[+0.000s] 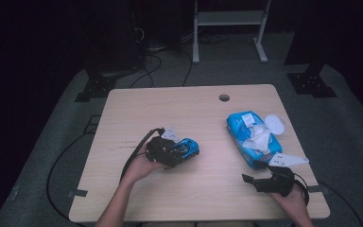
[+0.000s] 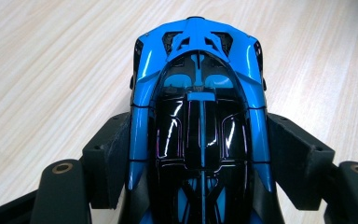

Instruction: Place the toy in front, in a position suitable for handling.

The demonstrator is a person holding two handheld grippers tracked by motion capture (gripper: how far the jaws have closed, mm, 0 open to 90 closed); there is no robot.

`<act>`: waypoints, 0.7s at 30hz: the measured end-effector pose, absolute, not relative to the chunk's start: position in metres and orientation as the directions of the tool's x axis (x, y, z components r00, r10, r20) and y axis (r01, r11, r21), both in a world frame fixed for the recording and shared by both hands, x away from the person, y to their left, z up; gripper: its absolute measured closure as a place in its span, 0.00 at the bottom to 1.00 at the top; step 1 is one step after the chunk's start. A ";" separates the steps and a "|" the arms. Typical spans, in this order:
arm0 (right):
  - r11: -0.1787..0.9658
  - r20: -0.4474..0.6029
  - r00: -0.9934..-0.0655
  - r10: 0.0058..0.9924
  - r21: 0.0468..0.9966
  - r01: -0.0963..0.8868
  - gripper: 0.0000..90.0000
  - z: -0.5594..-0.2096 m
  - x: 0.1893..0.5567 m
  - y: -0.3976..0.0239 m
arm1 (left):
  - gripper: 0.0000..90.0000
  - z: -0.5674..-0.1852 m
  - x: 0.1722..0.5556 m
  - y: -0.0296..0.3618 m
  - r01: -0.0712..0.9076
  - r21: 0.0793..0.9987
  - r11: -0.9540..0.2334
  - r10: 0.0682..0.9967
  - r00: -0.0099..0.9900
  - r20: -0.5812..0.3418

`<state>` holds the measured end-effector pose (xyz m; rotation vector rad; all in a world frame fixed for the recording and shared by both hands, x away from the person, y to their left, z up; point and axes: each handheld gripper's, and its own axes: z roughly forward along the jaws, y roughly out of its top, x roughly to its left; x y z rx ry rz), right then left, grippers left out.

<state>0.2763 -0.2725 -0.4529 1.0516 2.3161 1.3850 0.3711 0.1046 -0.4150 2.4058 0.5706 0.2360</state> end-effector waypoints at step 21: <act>0.297 0.151 -0.708 0.690 0.833 0.467 0.27 -0.456 0.278 -0.269 | 0.31 -0.454 0.362 0.056 0.300 0.583 -0.755 0.362 0.932 -0.010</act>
